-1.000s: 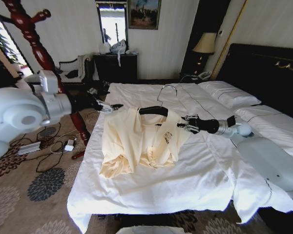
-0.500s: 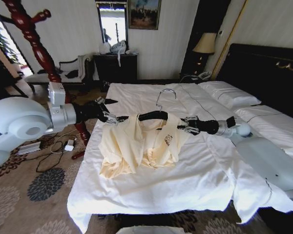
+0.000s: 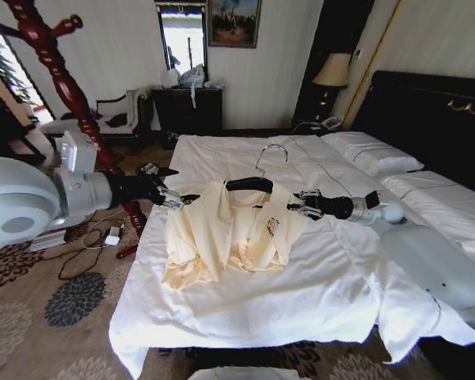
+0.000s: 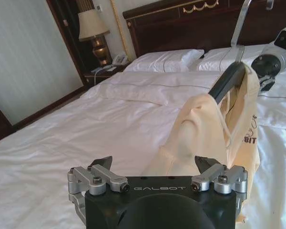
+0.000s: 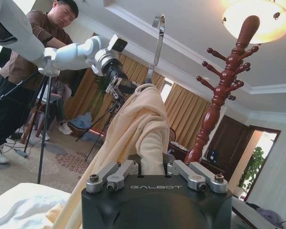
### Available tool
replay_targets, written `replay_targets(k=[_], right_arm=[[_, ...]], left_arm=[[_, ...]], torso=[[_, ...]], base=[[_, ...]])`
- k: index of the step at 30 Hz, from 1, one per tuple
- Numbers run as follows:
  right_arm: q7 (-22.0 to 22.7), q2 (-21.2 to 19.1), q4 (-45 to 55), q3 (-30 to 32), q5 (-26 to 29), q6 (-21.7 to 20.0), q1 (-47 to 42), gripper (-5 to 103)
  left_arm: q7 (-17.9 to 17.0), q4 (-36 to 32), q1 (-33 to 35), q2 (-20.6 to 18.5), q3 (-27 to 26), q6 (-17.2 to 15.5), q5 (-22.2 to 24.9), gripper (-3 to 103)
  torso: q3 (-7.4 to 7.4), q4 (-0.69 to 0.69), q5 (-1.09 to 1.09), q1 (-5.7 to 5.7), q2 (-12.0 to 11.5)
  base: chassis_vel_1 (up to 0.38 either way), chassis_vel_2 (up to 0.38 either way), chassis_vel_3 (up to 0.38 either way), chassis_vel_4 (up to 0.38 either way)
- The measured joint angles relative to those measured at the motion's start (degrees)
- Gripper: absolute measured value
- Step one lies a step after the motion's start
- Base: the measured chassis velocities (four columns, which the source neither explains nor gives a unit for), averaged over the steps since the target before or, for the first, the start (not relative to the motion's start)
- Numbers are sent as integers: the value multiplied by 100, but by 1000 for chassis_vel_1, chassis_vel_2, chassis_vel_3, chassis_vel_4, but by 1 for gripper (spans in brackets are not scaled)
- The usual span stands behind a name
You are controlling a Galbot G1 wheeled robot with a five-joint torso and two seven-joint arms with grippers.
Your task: Pick up the clothes from the bed and hang them on the clothes hanger.
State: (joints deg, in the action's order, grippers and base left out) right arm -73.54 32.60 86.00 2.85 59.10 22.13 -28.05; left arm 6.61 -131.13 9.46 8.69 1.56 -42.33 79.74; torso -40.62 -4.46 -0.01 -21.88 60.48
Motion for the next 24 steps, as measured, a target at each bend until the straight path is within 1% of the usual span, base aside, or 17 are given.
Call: replay_targets(k=[2, 3, 6, 8, 10, 12, 14, 17, 18, 20, 21, 24], right_arm=[[-18, -32, 18, 0, 2, 4, 1, 21], [-18, -32, 18, 0, 2, 4, 1, 21], [-37, -61, 43, 2, 3, 11, -4, 21], [-37, -61, 85, 2, 6, 11, -4, 21], [-32, -62, 109, 2, 8, 11, -2, 21], [-17, -62, 144, 2, 12, 12, 8, 21], [-3, -62, 167, 1, 19, 12, 13, 21], [19, -81, 226, 1, 27, 11, 13, 21], [19, -81, 226, 1, 27, 11, 13, 21], [47, -123, 286, 10, 35, 9, -13, 21], [47, -123, 286, 10, 35, 9, -13, 21], [98, -161, 350, 21, 41, 7, -21, 21]], left_arm=[[119, 69, 23, 57, 56, -2, -98, 99], [119, 69, 23, 57, 56, -2, -98, 99], [298, 146, -5, 112, 187, -2, -231, 99], [447, 140, -49, 157, 314, 8, -303, 98], [474, 123, -68, 189, 352, 16, -318, 98], [525, 71, -95, 247, 414, 49, -352, 88], [536, 47, -106, 268, 434, 69, -362, 88], [556, 16, -113, 270, 456, 122, -371, 71], [556, 16, -113, 270, 456, 122, -371, 71], [574, 1, -99, 260, 457, 185, -371, 60], [574, 1, -99, 260, 457, 185, -371, 60], [635, -12, -69, 259, 461, 247, -377, 44]], torso=[[0, 1, 1, 0, 0], [0, 1, 1, 0, 0], [0, -2, 1, 0, 0], [0, 0, 2, 0, 0], [0, 2, 1, 0, 0], [0, 1, 1, 0, 0], [0, 0, 1, 0, 0], [0, 0, 2, 0, 0], [0, 0, 2, 0, 0], [0, 1, 1, 0, 0], [0, 1, 1, 0, 0], [0, 0, 2, 0, 0]], base=[[0, 0, 0, 0], [0, 0, 0, 0], [0, 0, 0, 0], [0, 0, 0, 0], [0, 0, 0, 0], [0, 0, 0, 0], [0, 0, 0, 0], [0, 0, 0, 0], [0, 0, 0, 0], [0, 0, 0, 0], [0, 0, 0, 0], [0, 0, 0, 0]])
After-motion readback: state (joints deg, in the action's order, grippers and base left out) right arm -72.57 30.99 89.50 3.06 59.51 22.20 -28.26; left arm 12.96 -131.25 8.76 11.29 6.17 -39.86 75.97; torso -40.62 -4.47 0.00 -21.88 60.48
